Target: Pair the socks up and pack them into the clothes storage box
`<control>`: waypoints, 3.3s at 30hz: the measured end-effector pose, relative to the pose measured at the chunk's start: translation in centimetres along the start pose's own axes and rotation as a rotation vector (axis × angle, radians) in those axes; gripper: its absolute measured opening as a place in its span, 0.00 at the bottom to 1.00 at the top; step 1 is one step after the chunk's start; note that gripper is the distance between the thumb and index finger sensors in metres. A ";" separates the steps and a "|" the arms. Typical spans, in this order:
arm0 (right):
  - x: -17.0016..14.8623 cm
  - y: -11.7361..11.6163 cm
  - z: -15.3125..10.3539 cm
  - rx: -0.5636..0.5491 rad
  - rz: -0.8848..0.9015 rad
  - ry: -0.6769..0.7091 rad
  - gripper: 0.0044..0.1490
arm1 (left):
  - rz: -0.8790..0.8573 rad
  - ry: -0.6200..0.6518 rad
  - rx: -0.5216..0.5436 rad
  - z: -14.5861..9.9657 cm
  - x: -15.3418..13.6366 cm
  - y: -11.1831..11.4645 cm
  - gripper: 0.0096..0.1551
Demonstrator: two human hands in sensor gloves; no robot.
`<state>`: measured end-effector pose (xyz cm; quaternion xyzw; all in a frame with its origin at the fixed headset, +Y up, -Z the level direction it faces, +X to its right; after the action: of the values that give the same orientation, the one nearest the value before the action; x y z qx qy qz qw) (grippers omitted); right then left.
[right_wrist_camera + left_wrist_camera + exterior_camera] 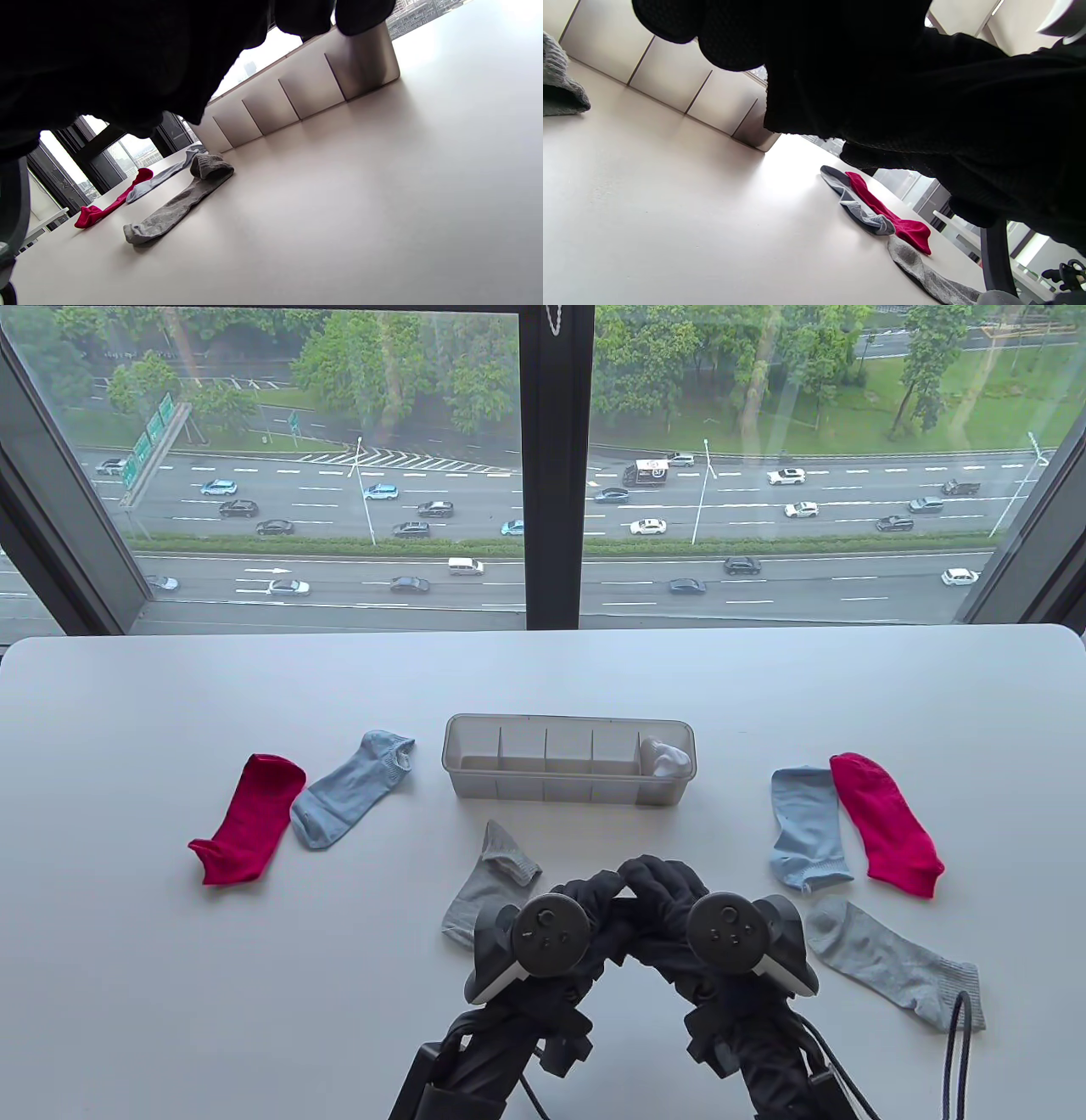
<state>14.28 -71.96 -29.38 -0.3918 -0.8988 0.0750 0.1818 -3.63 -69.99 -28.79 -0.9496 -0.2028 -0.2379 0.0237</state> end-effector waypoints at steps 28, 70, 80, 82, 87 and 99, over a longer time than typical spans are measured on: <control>-2.1 -0.4 0.4 0.043 0.341 -0.134 0.38 | 0.109 -0.132 0.114 -0.3 -0.8 0.1 0.21; -1.6 0.5 0.0 -0.136 0.161 -0.100 0.34 | -0.536 -0.106 -0.472 0.4 -2.6 4.1 0.44; -1.1 0.9 -0.3 -0.138 0.228 -0.049 0.35 | -0.721 -0.237 -0.243 0.1 -4.7 3.7 0.38; -1.0 0.6 -0.3 -0.150 0.220 -0.067 0.38 | -0.857 -0.213 -0.271 0.0 -4.4 4.2 0.39; -1.1 1.6 -0.9 -0.286 0.163 -0.045 0.28 | -0.884 -0.179 -0.256 0.1 -3.4 4.2 0.38; -0.7 1.2 -0.9 -0.307 0.074 -0.031 0.28 | -0.786 -0.178 -0.204 0.3 -3.3 3.8 0.36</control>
<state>15.87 -71.67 -29.03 -0.4467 -0.8873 -0.0505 0.1030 -4.68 -74.67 -30.38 -0.8142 -0.5265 -0.1649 -0.1808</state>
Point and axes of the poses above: the tracker on the back of each hand, its own x axis roughly to the thumb side, its own z axis roughly from the wrist to the fingertips, y = z × x, the point moved 1 cm from there along z, roughly from the wrist to the fingertips, and after that the axes turned 13 degrees about z, right-handed, at the moved point
